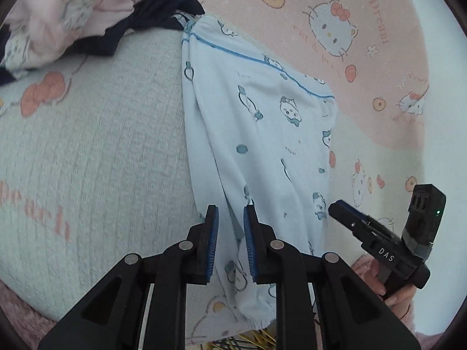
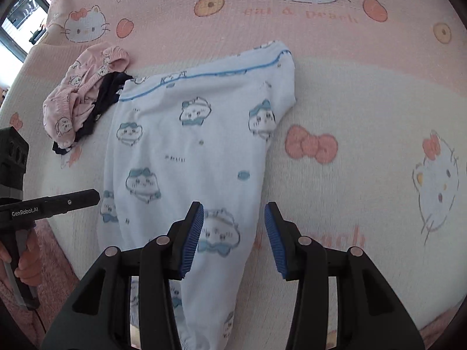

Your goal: Fold clothes

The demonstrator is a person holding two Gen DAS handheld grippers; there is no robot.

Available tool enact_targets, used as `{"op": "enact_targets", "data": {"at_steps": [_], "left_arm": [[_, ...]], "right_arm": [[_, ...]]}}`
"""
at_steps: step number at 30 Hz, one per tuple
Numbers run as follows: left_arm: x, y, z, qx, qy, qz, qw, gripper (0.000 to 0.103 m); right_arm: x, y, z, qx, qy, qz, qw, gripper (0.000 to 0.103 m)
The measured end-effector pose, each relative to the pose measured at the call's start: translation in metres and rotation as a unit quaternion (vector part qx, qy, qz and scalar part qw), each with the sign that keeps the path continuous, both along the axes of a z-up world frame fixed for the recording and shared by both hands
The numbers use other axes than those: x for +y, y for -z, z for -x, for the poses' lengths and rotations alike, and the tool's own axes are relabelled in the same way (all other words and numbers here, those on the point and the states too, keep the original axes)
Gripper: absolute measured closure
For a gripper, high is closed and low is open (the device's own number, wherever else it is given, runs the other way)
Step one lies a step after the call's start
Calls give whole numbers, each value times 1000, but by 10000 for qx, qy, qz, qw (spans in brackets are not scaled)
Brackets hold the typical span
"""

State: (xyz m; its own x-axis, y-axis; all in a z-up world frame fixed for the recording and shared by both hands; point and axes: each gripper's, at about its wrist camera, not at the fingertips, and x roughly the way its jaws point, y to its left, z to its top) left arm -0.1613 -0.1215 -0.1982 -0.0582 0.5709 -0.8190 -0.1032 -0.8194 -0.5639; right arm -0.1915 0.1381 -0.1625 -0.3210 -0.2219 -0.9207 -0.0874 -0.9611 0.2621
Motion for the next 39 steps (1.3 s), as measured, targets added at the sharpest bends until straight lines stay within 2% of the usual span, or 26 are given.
{"op": "enact_targets", "data": {"at_steps": [3,5,9,10,11,13,16,18,21,23,25,27,28,29,31,34,36,37,38,39], "left_arm": [[1,12,-5,-314,9,-392,9987,83],[2,18,-6,-460,-132,-732,9962,78],[17,23,-17,-213,47,-231,9995,80],[21,19,-20,-97,97,-89,9999,94],[23,12,-24,34,101,11,9999,101],[24,-5,-32,304,63,140,9994,101],[15,-24,-46,445,-85,180,9988,101],[13,-20,-48,289,-81,281,9992,101],[4,5,-46,-29,-68,649,9979,101],[-2,16,-48,-168,-205,557,9981,101],[-8,14,-50,-204,-355,359,9985,101],[-16,11,-55,-306,-566,88,9979,98],[-20,13,-60,-437,-662,-92,9968,92],[-23,16,-66,-584,-746,-271,9951,76],[-23,21,-79,-796,-846,-534,9918,57],[-3,21,-86,-717,-575,-303,9953,57],[12,20,-90,-628,-356,-92,9974,60],[18,19,-91,-579,-265,-7,9980,83],[22,18,-92,-528,-186,66,9984,93],[27,17,-93,-477,-107,139,9987,93]], "right_arm": [[2,5,-25,-139,178,197,9996,58],[1,6,-40,-201,236,206,9993,58],[-2,-5,-66,-86,280,73,9995,58],[-3,-6,-72,-83,285,25,9996,58],[-4,-7,-76,-91,281,-22,9996,58],[-4,-10,-85,-92,308,-79,9995,58],[-6,-12,-96,-107,330,-109,9993,58],[-9,-9,-101,-155,294,-224,9992,58],[-11,-2,-105,-261,289,-349,9986,58],[-11,6,-104,-373,303,-473,9977,58],[-7,8,-104,-414,402,-561,9968,58],[1,3,-106,-302,555,-404,9972,58],[4,1,-107,-254,607,-347,9972,57],[7,0,-107,-230,635,-295,9973,57],[12,0,-109,-225,678,-128,9974,56],[13,9,-113,-342,666,202,9970,55],[9,15,-115,-415,588,304,9969,54],[5,17,-116,-440,537,335,9970,54],[2,18,-117,-417,457,337,9975,52],[-1,19,-117,-371,340,300,9983,52]]}}
